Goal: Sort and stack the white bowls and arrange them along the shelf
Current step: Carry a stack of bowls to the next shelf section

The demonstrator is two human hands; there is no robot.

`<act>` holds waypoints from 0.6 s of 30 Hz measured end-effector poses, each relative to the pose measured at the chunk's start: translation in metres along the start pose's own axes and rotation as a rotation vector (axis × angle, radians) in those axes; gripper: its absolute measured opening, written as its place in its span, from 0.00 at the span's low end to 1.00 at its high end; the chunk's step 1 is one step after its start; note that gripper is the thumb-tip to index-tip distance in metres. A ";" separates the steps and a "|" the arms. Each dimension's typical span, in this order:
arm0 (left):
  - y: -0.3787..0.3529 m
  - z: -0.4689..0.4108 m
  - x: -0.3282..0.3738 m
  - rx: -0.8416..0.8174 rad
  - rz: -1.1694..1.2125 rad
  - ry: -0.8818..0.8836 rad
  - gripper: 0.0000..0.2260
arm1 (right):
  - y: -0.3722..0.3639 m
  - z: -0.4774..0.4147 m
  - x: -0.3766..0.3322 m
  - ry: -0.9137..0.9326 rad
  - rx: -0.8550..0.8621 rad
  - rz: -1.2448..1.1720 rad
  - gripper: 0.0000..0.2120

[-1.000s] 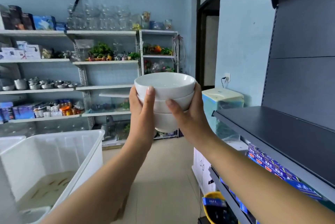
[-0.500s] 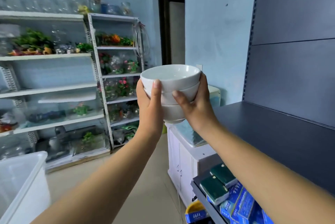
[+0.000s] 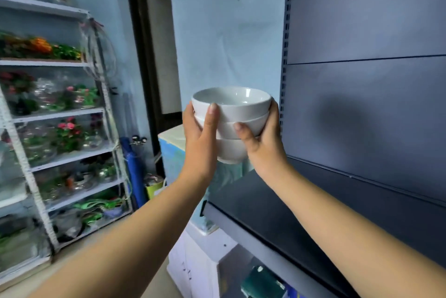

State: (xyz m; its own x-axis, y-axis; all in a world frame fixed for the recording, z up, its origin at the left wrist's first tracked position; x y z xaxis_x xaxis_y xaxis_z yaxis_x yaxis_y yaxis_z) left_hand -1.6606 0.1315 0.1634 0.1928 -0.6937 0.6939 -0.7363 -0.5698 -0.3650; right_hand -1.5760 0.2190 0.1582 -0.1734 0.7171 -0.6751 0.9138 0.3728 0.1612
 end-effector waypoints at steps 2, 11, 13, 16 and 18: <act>-0.011 -0.017 -0.029 -0.049 0.038 0.043 0.36 | 0.009 -0.014 0.021 -0.021 0.054 0.033 0.45; -0.062 -0.075 -0.139 -0.435 0.371 0.304 0.36 | 0.039 -0.048 0.099 -0.144 0.326 0.279 0.43; -0.066 -0.084 -0.159 -0.503 0.400 0.352 0.37 | 0.040 -0.052 0.110 -0.170 0.364 0.332 0.43; -0.068 -0.096 -0.187 -0.578 0.460 0.429 0.29 | 0.035 -0.055 0.129 -0.227 0.419 0.420 0.44; -0.068 -0.100 -0.206 -0.613 0.463 0.458 0.30 | 0.032 -0.052 0.142 -0.260 0.466 0.460 0.45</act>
State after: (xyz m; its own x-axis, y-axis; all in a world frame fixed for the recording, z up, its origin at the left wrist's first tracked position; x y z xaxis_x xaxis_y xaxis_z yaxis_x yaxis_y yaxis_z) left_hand -1.7150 0.3574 0.1072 -0.3915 -0.4768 0.7870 -0.9185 0.1508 -0.3656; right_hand -1.5904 0.3631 0.1045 0.3084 0.5555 -0.7722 0.9457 -0.2668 0.1858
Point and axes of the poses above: each hand's wrist, its own z-axis away from the middle knuckle, its own y-axis out of the back of the hand, x = y × z, the point moved 5 cm from there along -z, towards the middle knuckle, and after that the axes turned 13 degrees about z, right-handed, at the moved point
